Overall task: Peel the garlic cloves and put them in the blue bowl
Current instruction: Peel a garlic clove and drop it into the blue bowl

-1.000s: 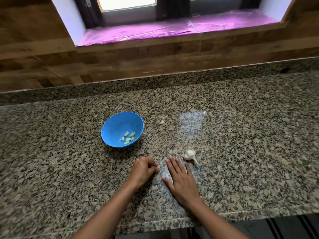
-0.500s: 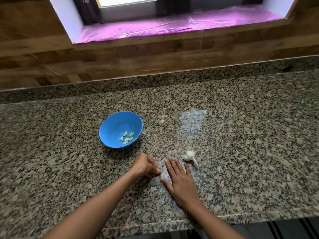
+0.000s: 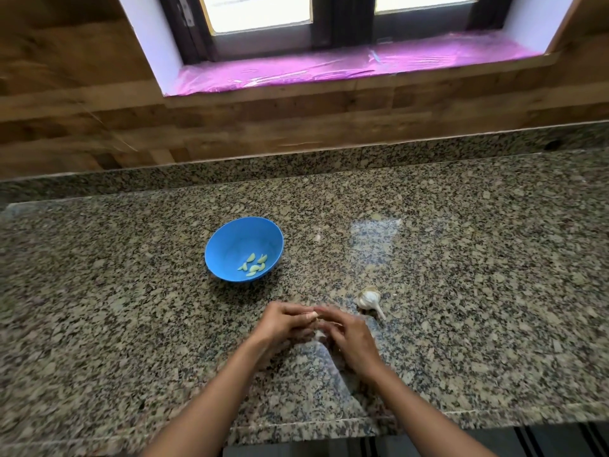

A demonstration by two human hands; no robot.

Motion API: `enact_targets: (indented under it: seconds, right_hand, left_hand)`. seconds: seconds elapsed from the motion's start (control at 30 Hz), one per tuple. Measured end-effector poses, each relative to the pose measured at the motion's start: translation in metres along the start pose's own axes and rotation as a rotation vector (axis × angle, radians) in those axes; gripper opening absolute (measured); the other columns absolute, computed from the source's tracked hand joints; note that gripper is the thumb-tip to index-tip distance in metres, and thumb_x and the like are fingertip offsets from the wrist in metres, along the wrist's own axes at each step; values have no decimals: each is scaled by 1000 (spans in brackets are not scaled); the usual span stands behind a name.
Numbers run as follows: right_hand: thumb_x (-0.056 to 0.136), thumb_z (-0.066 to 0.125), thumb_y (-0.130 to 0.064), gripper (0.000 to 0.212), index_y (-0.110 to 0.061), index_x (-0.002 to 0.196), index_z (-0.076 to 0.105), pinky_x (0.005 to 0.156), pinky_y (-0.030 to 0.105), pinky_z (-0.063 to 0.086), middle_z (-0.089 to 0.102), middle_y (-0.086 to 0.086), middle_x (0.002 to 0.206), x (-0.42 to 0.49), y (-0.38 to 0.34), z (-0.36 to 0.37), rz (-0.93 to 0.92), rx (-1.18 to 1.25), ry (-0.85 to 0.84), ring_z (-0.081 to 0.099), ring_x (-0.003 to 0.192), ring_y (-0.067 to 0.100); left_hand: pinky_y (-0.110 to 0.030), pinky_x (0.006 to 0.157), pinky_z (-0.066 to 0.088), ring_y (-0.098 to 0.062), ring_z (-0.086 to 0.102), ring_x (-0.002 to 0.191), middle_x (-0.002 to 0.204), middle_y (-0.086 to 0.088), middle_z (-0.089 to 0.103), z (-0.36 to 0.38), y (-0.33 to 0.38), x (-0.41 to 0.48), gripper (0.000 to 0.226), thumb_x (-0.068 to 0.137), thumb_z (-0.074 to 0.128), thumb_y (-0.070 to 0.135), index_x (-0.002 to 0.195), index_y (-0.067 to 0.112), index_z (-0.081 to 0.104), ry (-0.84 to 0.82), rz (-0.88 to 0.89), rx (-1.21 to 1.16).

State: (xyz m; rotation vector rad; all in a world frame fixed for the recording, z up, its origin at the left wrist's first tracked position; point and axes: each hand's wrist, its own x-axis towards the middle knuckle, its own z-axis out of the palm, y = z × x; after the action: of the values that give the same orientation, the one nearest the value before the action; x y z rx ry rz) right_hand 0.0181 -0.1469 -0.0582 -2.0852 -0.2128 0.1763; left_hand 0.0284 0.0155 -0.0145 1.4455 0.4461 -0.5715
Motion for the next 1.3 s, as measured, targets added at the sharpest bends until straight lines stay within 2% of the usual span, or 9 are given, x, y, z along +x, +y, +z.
enact_targets:
  seconds: [0.13, 0.27, 0.5, 0.67, 0.8, 0.93, 1.07, 1.17, 1.3]
  right_hand:
    - [84, 65, -10, 25, -33, 91, 66, 79, 23, 54, 68, -14, 85, 10, -8, -1, 71, 131, 83, 65, 81, 0]
    - [84, 64, -14, 31, -40, 69, 70, 72, 26, 55, 71, -9, 73, 23, -8, 5, 116, 151, -7, 66, 73, 1]
    - [91, 54, -28, 24, -12, 91, 72, 62, 26, 41, 71, 5, 82, 43, -15, -4, 12, -219, -91, 58, 70, 5]
    - [90, 60, -18, 27, -18, 64, 70, 54, 26, 38, 61, -5, 57, 41, -20, -15, 168, 250, -185, 51, 51, 4]
    - [91, 56, -14, 24, -13, 73, 71, 45, 16, 34, 63, -2, 62, 33, -29, -25, 380, 596, -278, 52, 48, 5]
    - [91, 54, -12, 17, -3, 88, 69, 44, 16, 35, 63, 0, 66, 31, -34, -25, 420, 668, -246, 54, 52, 6]
    - [91, 55, -13, 19, 1, 96, 67, 44, 17, 36, 62, 2, 69, 30, -37, -23, 461, 624, -184, 54, 54, 9]
    - [91, 55, -13, 18, -1, 91, 68, 46, 18, 37, 63, 2, 68, 26, -35, -27, 453, 601, -188, 55, 54, 8]
    - [89, 59, -16, 18, -7, 81, 72, 49, 20, 34, 64, 2, 65, 23, -35, -36, 385, 577, -257, 53, 51, 7]
  left_hand:
    - [-23, 56, 54, -21, 65, 62, 82, -20, 70, 7, -9, -1, 13, 84, 63, 2, 93, -2, 71, 105, 24, -137]
    - [-19, 45, 38, -13, 50, 50, 52, -2, 60, 11, -19, 13, 22, 84, 68, 13, 63, 6, 71, 256, 288, 123]
    - [-22, 58, 41, 1, 55, 54, 62, 0, 69, 8, -6, 28, 15, 84, 68, 16, 73, 9, 74, 422, 526, 654]
    - [-17, 50, 35, 6, 44, 45, 45, 14, 53, -2, 5, 32, 29, 87, 62, 2, 63, 16, 69, 112, 461, 427]
    - [-12, 44, 35, -1, 46, 41, 47, 5, 55, -2, 4, 30, 22, 89, 56, -2, 70, 2, 67, -11, 349, 155]
    - [-18, 53, 49, -9, 59, 52, 66, -8, 67, 5, -1, 34, 10, 86, 62, 1, 86, -3, 71, 125, 319, 4]
    - [-18, 74, 53, -1, 67, 83, 92, 8, 72, 8, -3, 28, 21, 85, 66, 6, 101, 17, 73, 231, 546, 325]
    - [-13, 82, 50, 7, 64, 90, 95, 15, 70, 3, -5, 23, 24, 83, 69, 7, 101, 23, 73, 171, 595, 489]
    - [-27, 80, 55, -14, 69, 92, 96, -1, 74, -4, -5, 23, 24, 76, 75, 11, 100, 15, 74, 8, 492, 274]
